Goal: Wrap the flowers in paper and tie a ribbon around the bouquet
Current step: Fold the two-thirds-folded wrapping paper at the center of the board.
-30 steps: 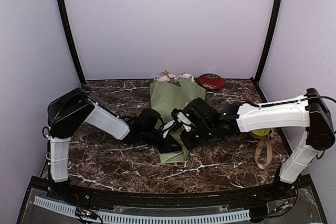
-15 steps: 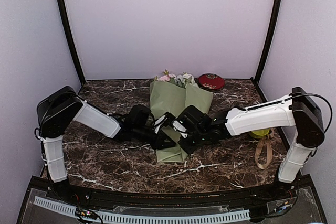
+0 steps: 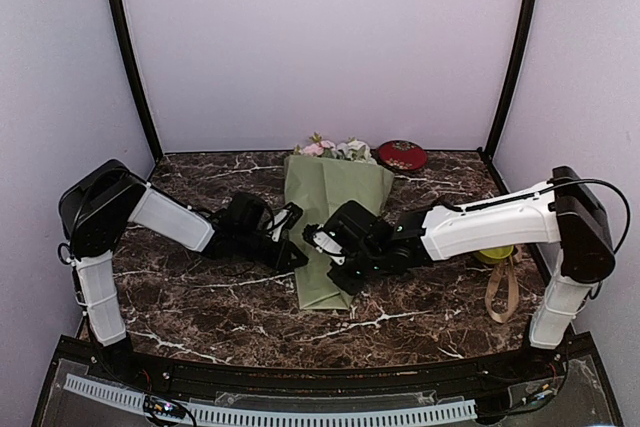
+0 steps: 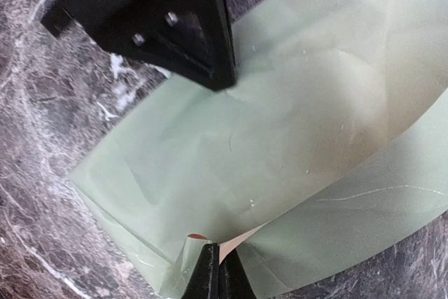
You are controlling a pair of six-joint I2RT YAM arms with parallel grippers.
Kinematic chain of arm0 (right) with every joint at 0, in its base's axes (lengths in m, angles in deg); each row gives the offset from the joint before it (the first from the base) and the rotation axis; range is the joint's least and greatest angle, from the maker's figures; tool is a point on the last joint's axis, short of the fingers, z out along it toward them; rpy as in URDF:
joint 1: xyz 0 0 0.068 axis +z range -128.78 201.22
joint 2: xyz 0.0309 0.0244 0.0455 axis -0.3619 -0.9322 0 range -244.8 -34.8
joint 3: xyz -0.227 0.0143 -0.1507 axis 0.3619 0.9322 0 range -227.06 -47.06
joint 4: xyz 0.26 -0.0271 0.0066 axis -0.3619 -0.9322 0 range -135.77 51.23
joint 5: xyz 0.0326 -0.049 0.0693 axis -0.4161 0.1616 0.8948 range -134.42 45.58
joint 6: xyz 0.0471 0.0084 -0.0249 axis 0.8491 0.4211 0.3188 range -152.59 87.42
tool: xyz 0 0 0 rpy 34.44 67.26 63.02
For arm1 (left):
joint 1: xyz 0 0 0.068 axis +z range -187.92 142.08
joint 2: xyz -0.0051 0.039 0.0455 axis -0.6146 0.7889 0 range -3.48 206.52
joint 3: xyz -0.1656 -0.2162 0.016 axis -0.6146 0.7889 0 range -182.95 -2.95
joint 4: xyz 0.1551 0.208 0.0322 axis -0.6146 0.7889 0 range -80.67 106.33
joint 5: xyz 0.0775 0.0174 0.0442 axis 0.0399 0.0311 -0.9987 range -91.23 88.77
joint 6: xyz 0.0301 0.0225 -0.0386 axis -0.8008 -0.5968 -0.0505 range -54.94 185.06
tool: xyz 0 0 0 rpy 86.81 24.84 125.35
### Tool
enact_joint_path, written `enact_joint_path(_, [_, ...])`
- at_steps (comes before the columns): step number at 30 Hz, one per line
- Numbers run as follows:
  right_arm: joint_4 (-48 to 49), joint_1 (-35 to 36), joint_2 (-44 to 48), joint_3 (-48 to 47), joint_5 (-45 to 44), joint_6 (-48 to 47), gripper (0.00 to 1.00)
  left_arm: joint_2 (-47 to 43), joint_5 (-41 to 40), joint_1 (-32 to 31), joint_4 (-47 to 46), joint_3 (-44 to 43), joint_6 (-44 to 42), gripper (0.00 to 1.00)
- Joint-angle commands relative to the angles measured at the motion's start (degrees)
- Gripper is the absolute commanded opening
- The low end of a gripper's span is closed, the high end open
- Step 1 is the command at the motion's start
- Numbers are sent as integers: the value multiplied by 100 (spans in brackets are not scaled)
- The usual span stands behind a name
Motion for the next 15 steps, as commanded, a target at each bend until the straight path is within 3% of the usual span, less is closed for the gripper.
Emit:
enact_joint_path(1, [31,285,-110,-473,-198,-369,0,397,131,-59,161,-39,144,17])
enact_joint_path(15, [182,464,-1166,-793,65,-1065,0,219,314,-30,-794,486,579,15])
